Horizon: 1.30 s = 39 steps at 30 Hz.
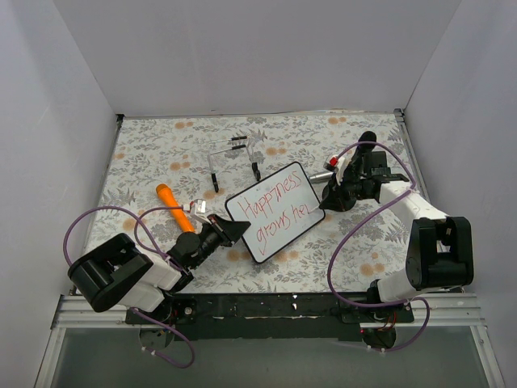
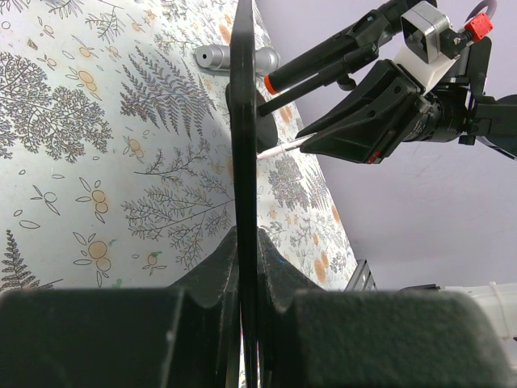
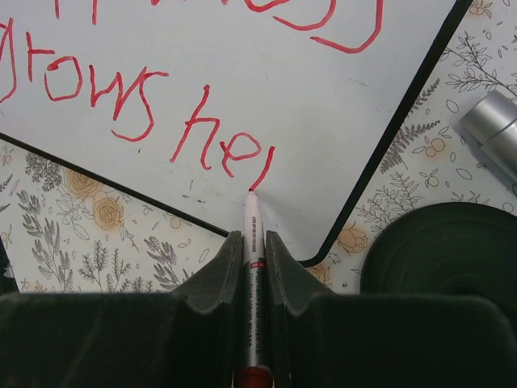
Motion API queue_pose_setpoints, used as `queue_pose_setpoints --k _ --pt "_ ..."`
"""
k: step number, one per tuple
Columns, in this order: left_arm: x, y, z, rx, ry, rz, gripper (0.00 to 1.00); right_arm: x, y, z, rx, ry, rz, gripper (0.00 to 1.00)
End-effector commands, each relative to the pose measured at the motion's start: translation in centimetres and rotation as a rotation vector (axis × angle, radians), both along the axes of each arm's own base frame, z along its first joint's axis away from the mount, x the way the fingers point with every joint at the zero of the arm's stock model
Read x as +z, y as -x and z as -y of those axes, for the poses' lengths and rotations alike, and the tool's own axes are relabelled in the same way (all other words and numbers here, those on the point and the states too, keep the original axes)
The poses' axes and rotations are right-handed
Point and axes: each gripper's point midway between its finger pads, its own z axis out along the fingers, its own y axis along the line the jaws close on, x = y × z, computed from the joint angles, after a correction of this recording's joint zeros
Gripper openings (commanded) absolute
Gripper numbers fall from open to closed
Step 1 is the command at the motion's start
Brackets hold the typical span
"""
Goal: Write a sentence on the whiteboard
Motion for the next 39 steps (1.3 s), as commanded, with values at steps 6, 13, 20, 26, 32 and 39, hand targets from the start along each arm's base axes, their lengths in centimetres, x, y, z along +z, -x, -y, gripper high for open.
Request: queue_pose_setpoints --k 6,13,20,26,32,39 --pt "4.5 1.8 -1.0 -0.027 0.128 0.164 0.00 1.9 -2.0 -0.5 -0.012 -0.010 0.049 0.01" --pt "4.4 1.8 -0.9 -0.029 0.129 0.163 0.00 2.6 -3.2 -0.6 -0.028 -0.018 0.072 0.01" --pt "4.2 1.8 -0.9 -0.029 0.123 0.160 0.00 2.9 -3.7 -0.4 -0.054 -0.008 0.094 0.01" --pt "4.1 1.8 -0.8 -0.031 0.125 0.158 0.00 3.8 -3.9 -0.1 -0.065 -0.013 0.116 0.01" --pt "4.0 1.7 -1.0 -0.023 0.121 0.154 0.00 4.7 -3.5 0.1 -0.067 -0.035 0.130 0.01" --pt "4.1 1.8 -1.0 -0.026 0.121 0.159 0.00 4.7 -2.8 0.4 -0.074 -0.035 0.137 0.01"
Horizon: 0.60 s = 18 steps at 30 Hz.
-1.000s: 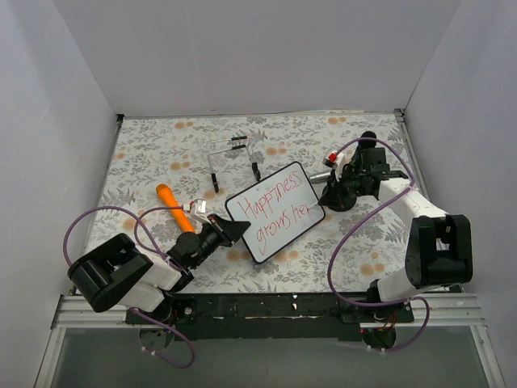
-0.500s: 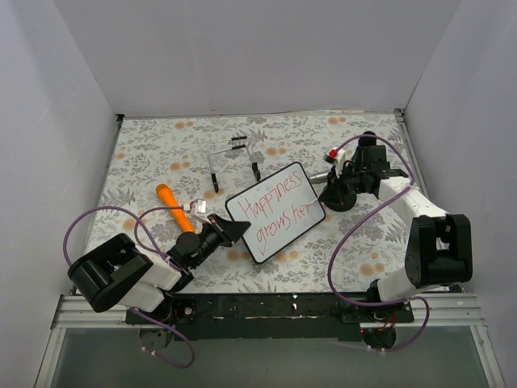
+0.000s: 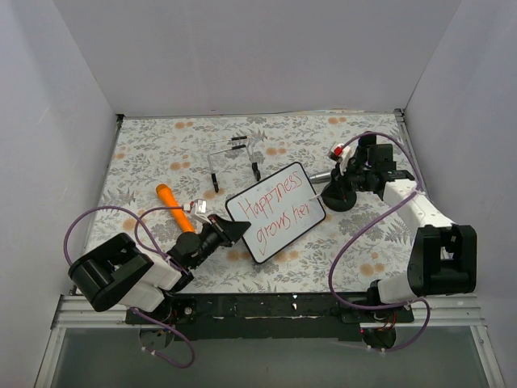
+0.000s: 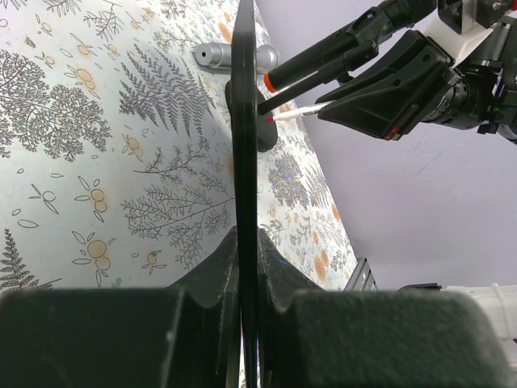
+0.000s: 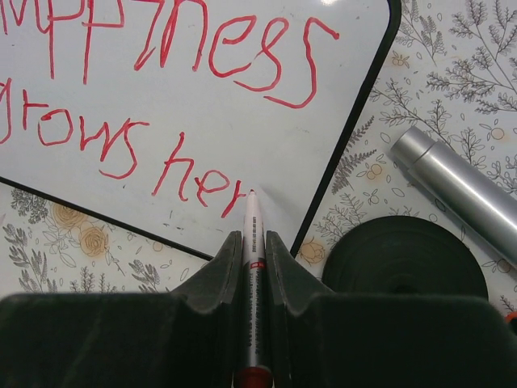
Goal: Write a sentence on the whiteboard
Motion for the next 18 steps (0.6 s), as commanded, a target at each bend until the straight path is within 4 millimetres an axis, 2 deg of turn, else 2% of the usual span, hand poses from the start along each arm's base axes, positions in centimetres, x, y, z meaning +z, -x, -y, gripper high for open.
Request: queue_pose_setpoints --k 1,8,18 --pt "4.2 1.8 -1.1 -0.021 0.124 0.160 0.00 1.5 -0.4 0.0 -0.001 -0.023 0.062 0.01" --pt "4.1 1.9 -1.2 -0.019 0.121 0.160 0.00 -0.2 0.2 0.1 0.006 -0.011 0.018 0.01" --pt "4.2 1.8 -1.2 -0.019 0.120 0.161 0.00 -1.4 0.0 0.3 -0.003 0.011 -0.011 0.01"
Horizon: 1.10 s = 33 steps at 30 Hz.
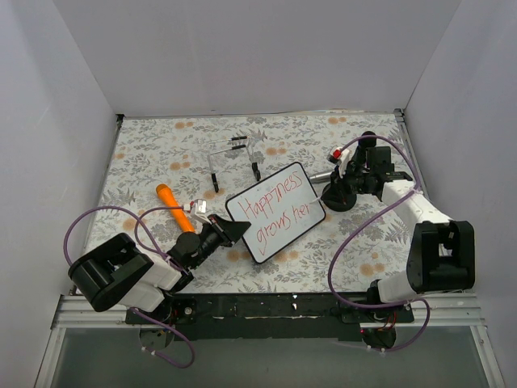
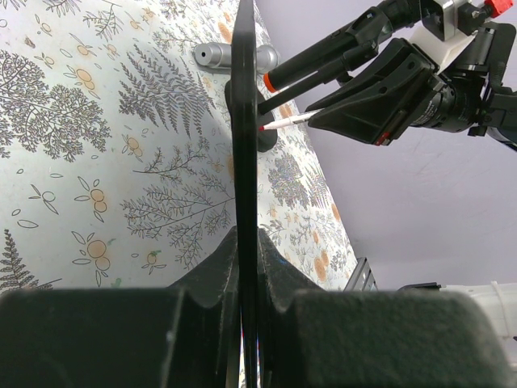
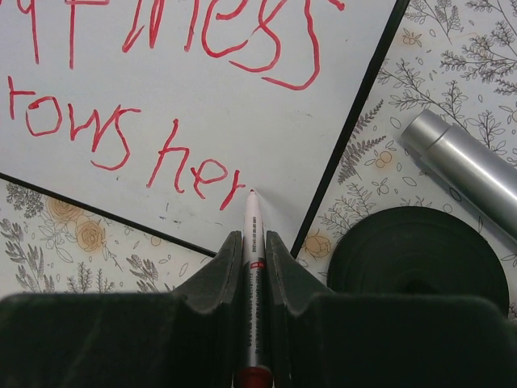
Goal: Write a sentence on the whiteboard
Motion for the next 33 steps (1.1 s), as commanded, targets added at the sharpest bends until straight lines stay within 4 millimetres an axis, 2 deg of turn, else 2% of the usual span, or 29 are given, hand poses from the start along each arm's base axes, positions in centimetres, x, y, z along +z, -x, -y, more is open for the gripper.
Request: queue_pose_setpoints --k 1,16,26,33 --pt "4.1 1.8 -1.2 -0.019 0.120 0.160 0.00 -0.7 -0.2 0.2 -0.001 0.010 -0.004 0.01" --pt "4.1 1.9 -1.2 -0.019 0.120 0.160 0.00 -1.5 -1.0 0.4 -0.027 0.031 -0.011 0.01" --pt "4.0 1.9 -1.3 -0.018 0.118 0.158 0.00 -0.8 -2.4 1.1 -0.087 0.061 0.045 0.01" --pt "4.0 1.9 -1.2 -0.019 0.118 0.158 0.00 -0.1 -2.8 0.8 -0.088 0.043 0.062 0.01"
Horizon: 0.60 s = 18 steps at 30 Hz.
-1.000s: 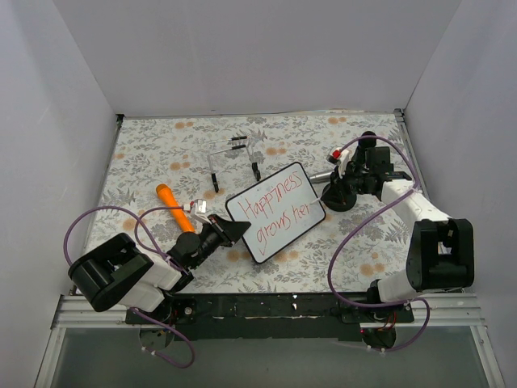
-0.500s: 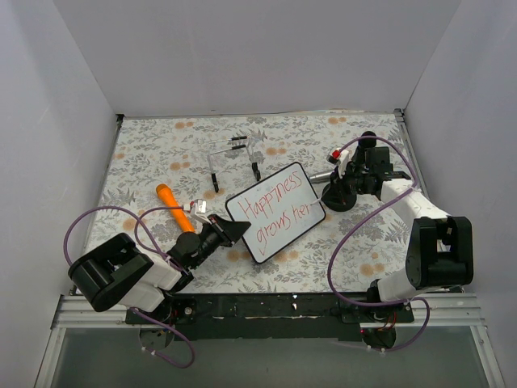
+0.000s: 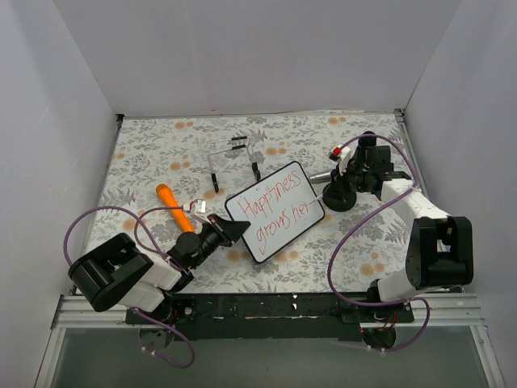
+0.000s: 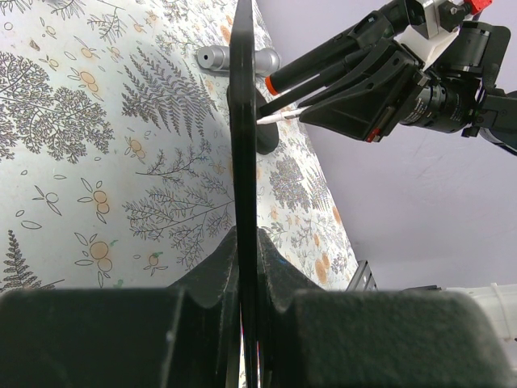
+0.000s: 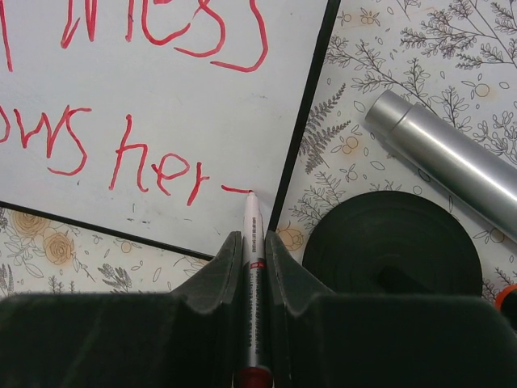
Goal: Write a sentence on the whiteboard
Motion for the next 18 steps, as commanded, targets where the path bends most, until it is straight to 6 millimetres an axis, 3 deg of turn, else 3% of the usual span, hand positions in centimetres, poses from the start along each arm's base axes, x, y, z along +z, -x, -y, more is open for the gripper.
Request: queue_pose_setpoints --k 1,18 --pt "3.9 2.0 -1.2 -0.027 0.115 0.157 0.00 1.3 -1.3 0.0 -0.013 -0.004 0.074 0.01" --pt "3.9 1.9 -1.0 -0.028 0.115 0.158 0.00 1.9 -0.5 -1.8 0.056 -0.059 0.066 0.01"
